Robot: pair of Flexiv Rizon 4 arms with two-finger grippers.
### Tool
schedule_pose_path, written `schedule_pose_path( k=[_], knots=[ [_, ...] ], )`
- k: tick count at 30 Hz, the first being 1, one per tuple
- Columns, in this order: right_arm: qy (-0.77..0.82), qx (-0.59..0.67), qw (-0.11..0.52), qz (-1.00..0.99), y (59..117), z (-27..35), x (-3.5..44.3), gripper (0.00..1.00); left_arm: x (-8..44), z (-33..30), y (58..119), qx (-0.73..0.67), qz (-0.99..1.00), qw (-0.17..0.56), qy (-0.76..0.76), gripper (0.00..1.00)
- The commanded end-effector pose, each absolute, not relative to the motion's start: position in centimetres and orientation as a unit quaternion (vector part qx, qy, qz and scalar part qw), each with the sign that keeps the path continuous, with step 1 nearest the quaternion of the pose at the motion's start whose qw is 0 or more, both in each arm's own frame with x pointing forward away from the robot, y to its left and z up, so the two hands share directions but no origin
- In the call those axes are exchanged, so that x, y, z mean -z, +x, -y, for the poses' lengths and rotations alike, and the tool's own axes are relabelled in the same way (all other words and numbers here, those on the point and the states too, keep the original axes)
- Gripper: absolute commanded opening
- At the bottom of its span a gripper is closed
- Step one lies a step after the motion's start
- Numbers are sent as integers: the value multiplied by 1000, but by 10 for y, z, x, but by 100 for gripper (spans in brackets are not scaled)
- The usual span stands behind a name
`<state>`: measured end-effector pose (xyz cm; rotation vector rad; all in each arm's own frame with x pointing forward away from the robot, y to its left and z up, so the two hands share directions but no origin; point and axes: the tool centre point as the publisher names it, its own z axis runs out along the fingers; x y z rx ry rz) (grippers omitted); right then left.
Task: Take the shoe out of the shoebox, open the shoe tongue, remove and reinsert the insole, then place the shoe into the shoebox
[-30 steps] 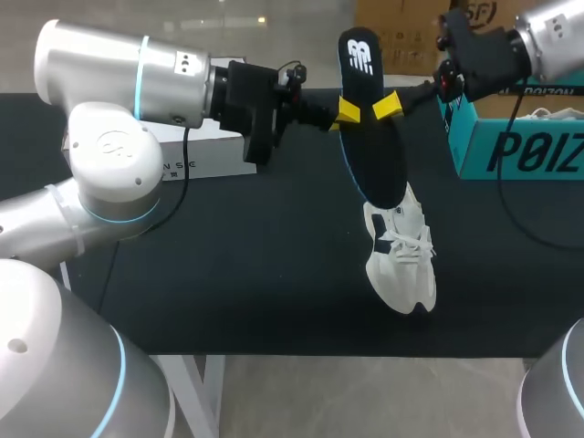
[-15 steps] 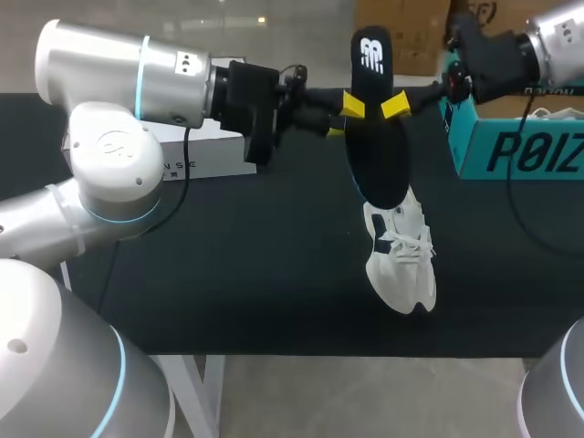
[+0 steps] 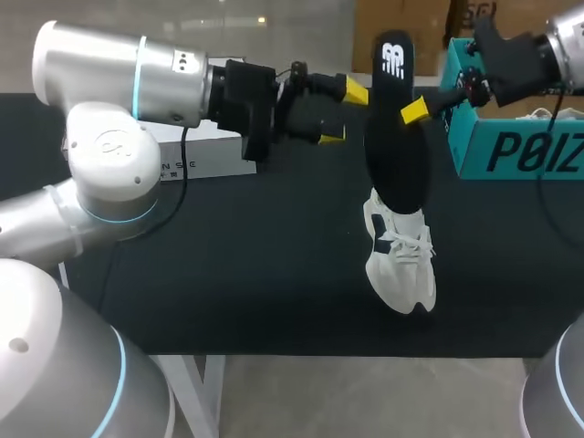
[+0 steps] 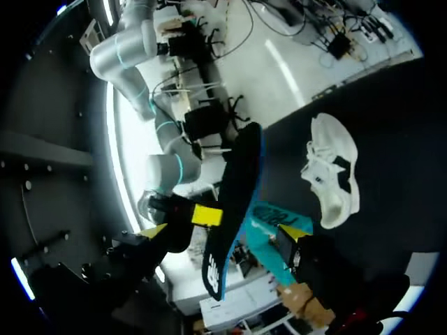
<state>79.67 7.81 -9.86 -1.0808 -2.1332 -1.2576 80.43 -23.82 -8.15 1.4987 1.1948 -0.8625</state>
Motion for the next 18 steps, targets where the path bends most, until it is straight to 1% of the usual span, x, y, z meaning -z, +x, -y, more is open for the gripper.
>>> schedule_pose_path(
  k=[1, 10, 14, 18],
  knots=[
    [-396, 448, 207, 775, 785, -70, 93, 0, 85, 192, 802, 372, -515, 475, 609, 100],
    [-406, 442, 191, 777, 772, -61, 88, 0, 99, 149, 838, 372, -546, 410, 628, 100],
    [-409, 443, 182, 777, 769, -57, 85, 0, 98, 145, 855, 364, -550, 414, 627, 100],
    [-407, 447, 174, 777, 762, -55, 78, 0, 98, 145, 855, 364, -550, 414, 627, 100]
  ],
)
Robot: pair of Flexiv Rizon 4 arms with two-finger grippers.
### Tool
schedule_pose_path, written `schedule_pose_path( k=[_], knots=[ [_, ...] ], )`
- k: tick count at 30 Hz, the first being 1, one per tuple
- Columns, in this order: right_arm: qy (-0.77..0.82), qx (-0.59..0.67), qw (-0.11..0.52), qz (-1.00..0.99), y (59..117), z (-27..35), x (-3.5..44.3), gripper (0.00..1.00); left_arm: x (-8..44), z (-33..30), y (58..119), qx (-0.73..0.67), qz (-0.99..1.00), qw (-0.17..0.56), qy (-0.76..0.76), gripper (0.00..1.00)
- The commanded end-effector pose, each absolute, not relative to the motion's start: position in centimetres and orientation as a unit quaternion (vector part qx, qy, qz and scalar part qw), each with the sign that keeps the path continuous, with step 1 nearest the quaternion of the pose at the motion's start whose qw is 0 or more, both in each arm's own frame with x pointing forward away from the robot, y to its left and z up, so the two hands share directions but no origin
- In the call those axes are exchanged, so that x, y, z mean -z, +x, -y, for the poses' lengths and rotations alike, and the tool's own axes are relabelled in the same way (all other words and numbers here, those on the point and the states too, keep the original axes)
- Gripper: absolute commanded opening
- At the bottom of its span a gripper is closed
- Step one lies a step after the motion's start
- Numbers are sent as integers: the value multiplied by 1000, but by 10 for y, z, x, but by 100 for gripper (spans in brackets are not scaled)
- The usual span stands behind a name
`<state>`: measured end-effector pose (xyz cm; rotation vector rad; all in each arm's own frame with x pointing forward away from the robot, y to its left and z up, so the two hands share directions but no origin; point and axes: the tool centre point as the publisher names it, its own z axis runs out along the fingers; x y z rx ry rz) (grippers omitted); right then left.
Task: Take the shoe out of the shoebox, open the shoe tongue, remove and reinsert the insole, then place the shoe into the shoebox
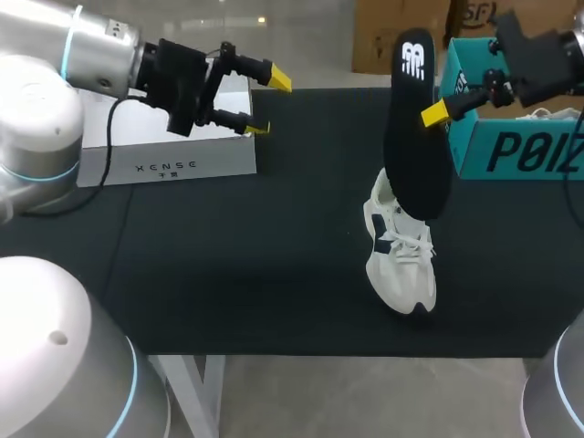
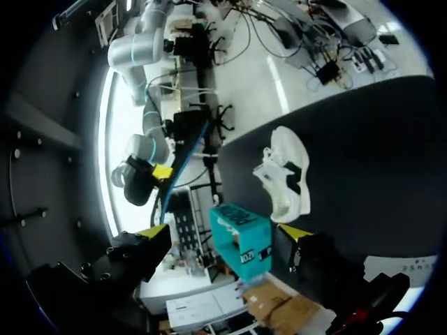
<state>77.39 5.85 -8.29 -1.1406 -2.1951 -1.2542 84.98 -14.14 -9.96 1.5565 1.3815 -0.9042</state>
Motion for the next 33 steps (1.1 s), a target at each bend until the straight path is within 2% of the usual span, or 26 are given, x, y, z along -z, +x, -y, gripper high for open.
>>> schedule_pose_path(
  k=[1, 10, 17, 24, 30, 33],
  knots=[
    [-406, 449, 172, 777, 759, -55, 76, 0, 98, 145, 855, 364, -550, 414, 627, 100],
    [-404, 472, 172, 765, 735, -53, 69, 0, 98, 145, 855, 364, -550, 414, 627, 100],
    [-395, 468, 170, 772, 738, -63, 67, 0, 98, 145, 855, 364, -550, 414, 627, 100],
    [-394, 467, 161, 775, 752, -62, 68, 0, 111, 136, 872, 370, -640, 249, 626, 100],
    [-396, 465, 156, 777, 761, -57, 71, 0, 121, 128, 878, 363, -672, 180, 619, 100],
    [-397, 463, 153, 778, 766, -55, 72, 0, 123, 123, 881, 366, -676, 170, 617, 100]
  ],
)
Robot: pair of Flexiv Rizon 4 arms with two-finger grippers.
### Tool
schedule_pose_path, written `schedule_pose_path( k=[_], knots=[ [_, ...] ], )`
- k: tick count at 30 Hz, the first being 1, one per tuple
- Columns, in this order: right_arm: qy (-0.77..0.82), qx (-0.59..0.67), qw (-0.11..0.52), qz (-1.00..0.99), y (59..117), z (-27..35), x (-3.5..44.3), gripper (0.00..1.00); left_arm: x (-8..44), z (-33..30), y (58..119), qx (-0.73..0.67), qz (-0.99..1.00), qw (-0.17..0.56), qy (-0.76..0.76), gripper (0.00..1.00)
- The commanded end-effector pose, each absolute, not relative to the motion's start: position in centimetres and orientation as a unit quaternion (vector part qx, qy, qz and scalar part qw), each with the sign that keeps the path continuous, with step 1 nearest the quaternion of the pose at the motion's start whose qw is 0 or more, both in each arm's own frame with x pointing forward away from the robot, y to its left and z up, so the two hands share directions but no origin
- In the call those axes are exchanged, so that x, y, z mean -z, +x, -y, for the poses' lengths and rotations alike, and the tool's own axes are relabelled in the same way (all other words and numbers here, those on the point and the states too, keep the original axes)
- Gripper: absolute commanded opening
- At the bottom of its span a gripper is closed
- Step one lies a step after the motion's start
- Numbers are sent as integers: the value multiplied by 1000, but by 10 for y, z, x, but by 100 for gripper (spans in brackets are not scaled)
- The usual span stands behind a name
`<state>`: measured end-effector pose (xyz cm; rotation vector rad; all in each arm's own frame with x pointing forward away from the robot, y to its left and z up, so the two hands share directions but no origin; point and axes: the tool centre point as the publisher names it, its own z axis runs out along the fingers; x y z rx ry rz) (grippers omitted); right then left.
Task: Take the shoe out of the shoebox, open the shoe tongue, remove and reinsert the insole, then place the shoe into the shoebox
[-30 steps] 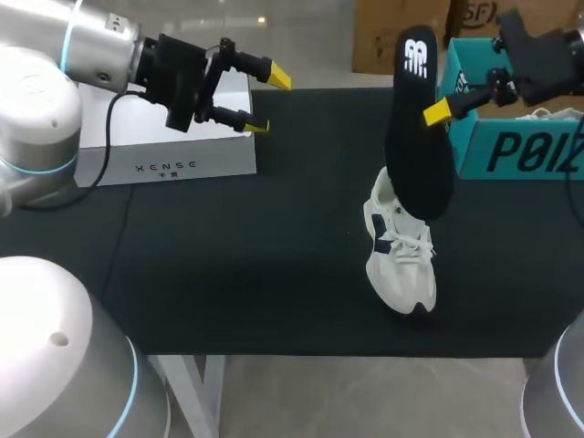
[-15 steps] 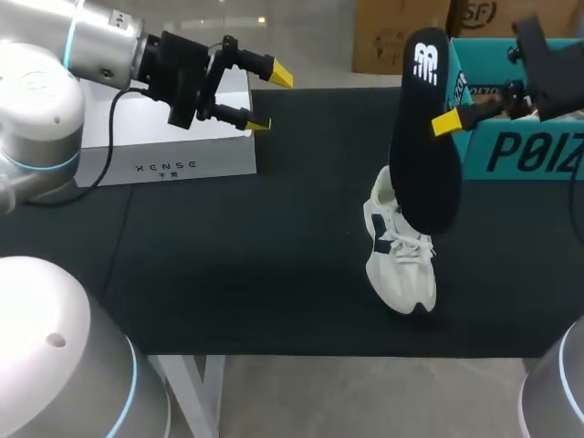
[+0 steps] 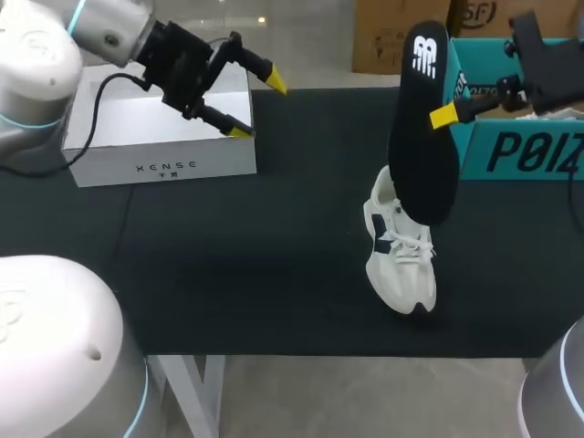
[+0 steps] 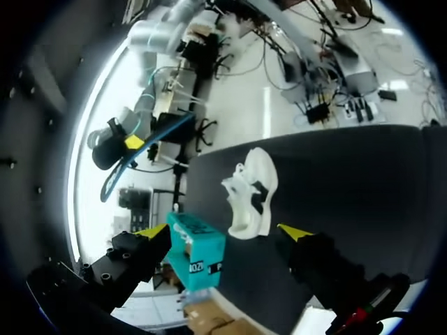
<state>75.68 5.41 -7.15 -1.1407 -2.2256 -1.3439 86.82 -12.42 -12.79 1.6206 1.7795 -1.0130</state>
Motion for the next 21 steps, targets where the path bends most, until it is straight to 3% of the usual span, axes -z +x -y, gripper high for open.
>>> schedule_pose_path(
  k=[1, 21],
  knots=[
    [-398, 462, 152, 778, 768, -54, 73, 0, 124, 122, 881, 367, -677, 167, 616, 100],
    [-401, 475, 100, 777, 796, -56, 64, 0, 130, 123, 881, 371, -675, 175, 613, 100]
  ],
)
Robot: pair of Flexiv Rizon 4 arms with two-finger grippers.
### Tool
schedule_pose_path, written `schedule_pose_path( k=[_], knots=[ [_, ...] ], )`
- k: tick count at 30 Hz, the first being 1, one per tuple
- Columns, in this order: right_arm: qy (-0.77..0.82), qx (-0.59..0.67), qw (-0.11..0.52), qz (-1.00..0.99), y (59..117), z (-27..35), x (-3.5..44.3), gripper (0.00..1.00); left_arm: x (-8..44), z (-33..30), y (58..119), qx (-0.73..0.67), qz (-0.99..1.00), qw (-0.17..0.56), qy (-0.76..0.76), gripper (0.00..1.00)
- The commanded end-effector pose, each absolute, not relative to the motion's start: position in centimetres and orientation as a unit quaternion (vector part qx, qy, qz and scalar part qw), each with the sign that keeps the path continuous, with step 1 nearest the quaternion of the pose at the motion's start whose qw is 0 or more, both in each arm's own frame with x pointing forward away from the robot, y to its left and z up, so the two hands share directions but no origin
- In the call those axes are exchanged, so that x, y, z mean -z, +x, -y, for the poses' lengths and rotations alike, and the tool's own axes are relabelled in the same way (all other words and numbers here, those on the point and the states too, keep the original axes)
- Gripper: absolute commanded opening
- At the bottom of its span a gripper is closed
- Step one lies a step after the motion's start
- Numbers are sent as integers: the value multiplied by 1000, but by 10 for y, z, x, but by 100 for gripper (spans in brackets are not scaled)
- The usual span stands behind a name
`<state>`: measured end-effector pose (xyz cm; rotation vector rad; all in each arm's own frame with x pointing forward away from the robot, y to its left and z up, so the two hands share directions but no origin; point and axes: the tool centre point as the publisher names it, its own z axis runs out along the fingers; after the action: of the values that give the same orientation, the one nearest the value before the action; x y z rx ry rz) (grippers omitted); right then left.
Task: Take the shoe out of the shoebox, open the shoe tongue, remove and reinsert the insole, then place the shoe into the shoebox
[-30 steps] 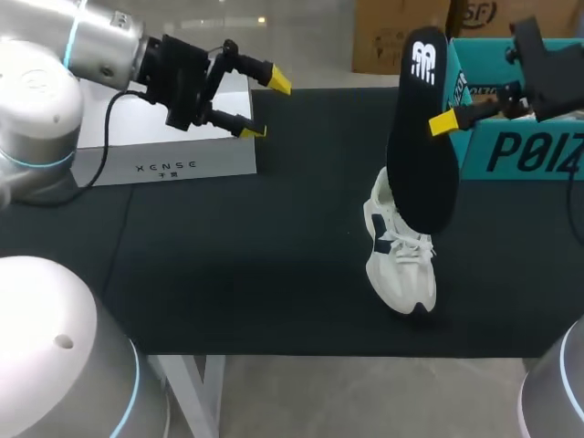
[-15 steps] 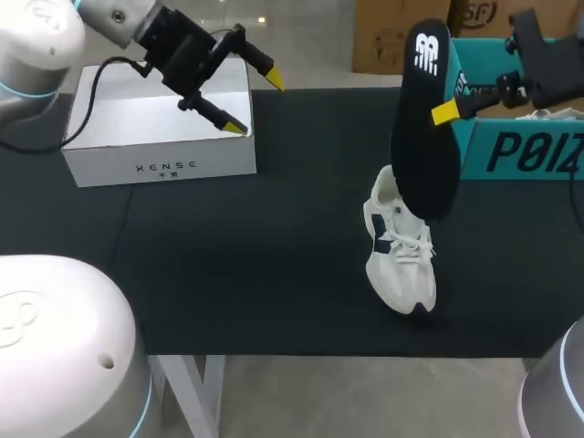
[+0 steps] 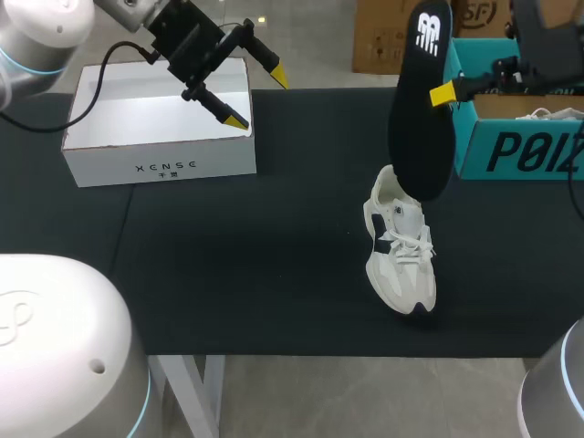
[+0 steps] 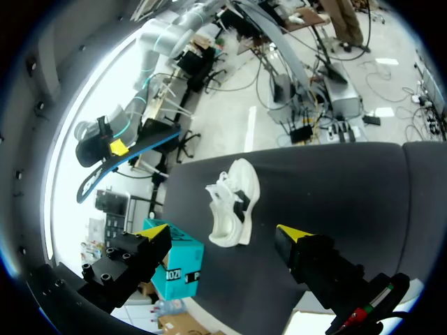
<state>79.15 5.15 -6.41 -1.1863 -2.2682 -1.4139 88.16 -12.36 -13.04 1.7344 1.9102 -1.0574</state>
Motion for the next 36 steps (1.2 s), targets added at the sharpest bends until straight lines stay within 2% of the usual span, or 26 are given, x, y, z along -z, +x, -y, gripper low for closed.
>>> schedule_pose_path(
  k=[1, 4, 13, 23, 33, 36],
  knots=[
    [-401, 475, 99, 777, 799, -56, 65, 0, 130, 123, 881, 371, -675, 175, 613, 100],
    [-401, 471, 100, 779, 810, -54, 69, 0, 130, 123, 881, 371, -675, 175, 613, 100],
    [-389, 463, 109, 789, 894, -6, 88, 0, 130, 123, 881, 371, -675, 175, 613, 100],
    [-348, 467, 148, 799, 970, 36, 106, 0, 130, 123, 881, 371, -675, 175, 613, 100],
    [-349, 480, 182, 784, 962, 62, 137, 0, 130, 123, 881, 371, -675, 175, 613, 100],
    [-352, 478, 172, 786, 952, 62, 136, 0, 130, 123, 881, 371, -675, 175, 613, 100]
  ],
)
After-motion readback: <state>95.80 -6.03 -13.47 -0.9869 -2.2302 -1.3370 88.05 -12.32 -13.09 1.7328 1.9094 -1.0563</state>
